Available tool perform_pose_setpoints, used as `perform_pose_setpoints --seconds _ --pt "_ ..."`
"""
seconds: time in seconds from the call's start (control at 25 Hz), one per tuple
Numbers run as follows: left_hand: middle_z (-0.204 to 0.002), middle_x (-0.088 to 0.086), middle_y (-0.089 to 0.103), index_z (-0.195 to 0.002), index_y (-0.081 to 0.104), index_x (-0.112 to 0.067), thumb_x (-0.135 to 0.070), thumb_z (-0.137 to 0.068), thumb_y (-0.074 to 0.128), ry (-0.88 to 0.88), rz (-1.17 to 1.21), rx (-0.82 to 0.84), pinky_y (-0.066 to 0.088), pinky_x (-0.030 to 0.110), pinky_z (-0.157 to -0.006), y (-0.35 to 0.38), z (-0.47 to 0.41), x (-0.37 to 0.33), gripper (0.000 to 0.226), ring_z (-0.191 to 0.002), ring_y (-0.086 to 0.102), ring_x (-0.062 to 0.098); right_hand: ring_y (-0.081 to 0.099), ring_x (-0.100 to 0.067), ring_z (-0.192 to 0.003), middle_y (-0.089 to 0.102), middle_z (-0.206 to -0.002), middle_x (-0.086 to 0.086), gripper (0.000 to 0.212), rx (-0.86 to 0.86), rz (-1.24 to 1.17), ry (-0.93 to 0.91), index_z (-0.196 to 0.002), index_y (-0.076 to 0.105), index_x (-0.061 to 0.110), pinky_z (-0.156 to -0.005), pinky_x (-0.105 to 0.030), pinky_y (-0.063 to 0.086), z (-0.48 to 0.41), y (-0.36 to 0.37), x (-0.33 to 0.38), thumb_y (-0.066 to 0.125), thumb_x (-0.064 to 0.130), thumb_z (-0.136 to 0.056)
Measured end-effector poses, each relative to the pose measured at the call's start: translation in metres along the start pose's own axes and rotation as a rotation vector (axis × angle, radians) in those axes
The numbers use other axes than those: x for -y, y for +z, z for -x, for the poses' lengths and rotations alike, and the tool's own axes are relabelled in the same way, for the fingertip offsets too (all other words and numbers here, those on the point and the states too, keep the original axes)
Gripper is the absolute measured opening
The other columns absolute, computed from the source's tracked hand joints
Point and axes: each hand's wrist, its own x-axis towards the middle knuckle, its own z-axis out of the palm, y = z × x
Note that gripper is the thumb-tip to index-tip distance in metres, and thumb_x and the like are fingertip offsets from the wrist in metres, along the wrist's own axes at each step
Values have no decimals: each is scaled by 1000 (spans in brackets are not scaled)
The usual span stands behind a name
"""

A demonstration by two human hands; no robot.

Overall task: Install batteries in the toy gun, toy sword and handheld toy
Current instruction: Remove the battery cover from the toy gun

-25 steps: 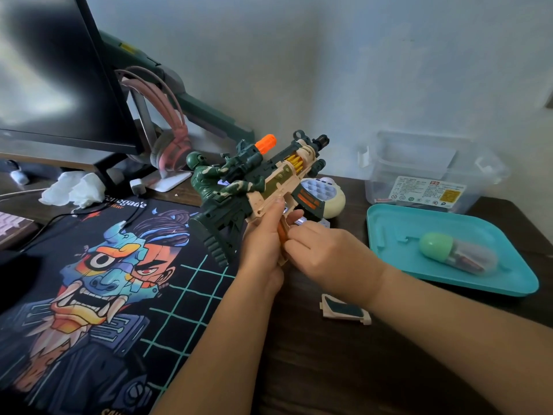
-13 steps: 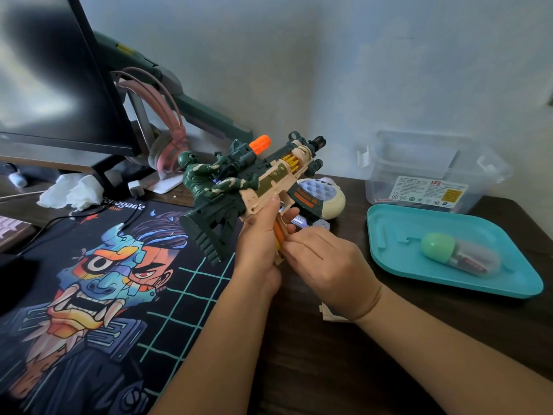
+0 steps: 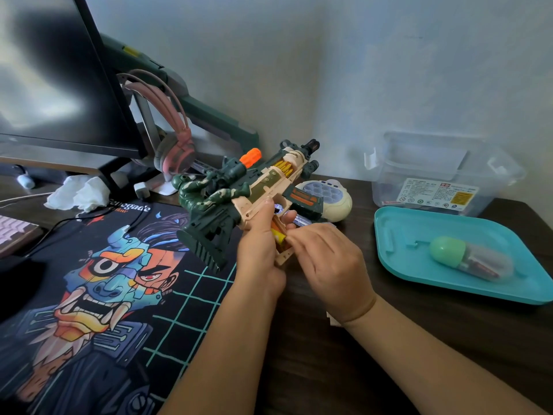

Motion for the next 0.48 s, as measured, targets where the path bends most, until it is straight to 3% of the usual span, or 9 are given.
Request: perform_pose_setpoints --seconds 0.08,0.16,0.2,0.28,0.36,0.48 --pt "-71 3 73 -104 67 -12 -27 -96 61 -17 32 -6 56 29 -63 0 1 5 18 -62 67 14 60 -15 -89 66 -93 -6 17 23 -138 282 -95 69 7 -83 -21 49 -2 -2 16 56 18 -95" --pt "-71 2 74 -103 68 -10 -27 -96 62 -8 36 -6 55 31 -63 2 4 8 19 -56 67 13 56 -6 -94 59 -100 4 13 59 -353 787 -92 62 24 -82 -11 44 -6 -5 39 50 26 -96" --pt "-71 2 74 -102 68 -11 -27 -95 63 26 22 -19 54 30 -61 2 3 10 18 -52 65 11 57 -4 -97 59 -103 7 15 72 -507 1090 -90 61 31 -83 -12 45 -10 -5 48 48 30 -97" --pt "-72 2 73 -98 68 -15 -26 -95 63 128 -31 -48 54 27 -56 2 5 12 13 -50 63 7 65 -8 -98 68 -104 5 19 52 -853 1567 -92 64 33 -88 -28 52 -16 -4 53 46 34 -99" --pt "-70 1 69 -90 66 -16 -27 -97 60 239 -109 -37 52 24 -50 3 10 14 14 -51 60 5 70 -15 -94 74 -98 0 20 -21 -1114 1733 -101 68 24 -90 -39 54 -19 -6 53 50 30 -98" --pt "-69 -2 58 -84 61 -17 -31 -98 57 335 -275 -7 51 25 -58 3 10 17 20 -57 54 5 71 -20 -90 75 -97 -10 25 -114 -1379 1801 -109 68 6 -83 -34 56 -23 -12 51 48 18 -100"
